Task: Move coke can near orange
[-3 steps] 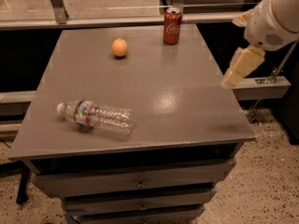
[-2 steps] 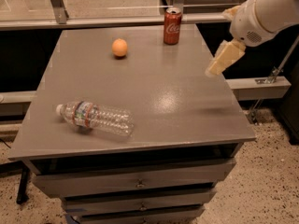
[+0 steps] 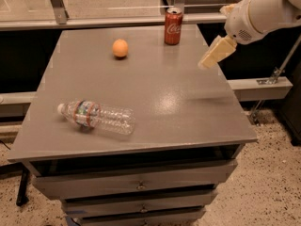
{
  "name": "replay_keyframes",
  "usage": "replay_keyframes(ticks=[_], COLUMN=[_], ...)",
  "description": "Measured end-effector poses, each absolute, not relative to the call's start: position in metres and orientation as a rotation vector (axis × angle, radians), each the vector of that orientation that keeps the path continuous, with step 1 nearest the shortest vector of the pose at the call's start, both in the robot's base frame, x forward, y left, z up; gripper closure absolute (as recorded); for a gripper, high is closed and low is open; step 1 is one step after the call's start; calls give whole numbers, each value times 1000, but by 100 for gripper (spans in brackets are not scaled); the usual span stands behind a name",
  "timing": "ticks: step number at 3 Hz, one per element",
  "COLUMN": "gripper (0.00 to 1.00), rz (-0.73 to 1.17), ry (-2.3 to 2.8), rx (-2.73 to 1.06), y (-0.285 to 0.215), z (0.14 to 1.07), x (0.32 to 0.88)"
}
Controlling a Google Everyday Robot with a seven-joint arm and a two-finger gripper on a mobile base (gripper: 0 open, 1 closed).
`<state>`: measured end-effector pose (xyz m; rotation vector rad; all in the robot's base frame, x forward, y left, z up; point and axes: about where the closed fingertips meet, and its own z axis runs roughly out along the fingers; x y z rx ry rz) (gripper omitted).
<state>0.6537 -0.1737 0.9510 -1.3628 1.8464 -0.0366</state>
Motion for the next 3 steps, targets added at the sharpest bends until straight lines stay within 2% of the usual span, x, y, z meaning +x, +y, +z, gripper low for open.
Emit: replay_keyframes(ticks=[2,3], gripper=[0,0], rz=[14,150], ry=[1850,1876], rx=[-1258,-1040], y=[-170,-157], z=[936,893], x=[668,706])
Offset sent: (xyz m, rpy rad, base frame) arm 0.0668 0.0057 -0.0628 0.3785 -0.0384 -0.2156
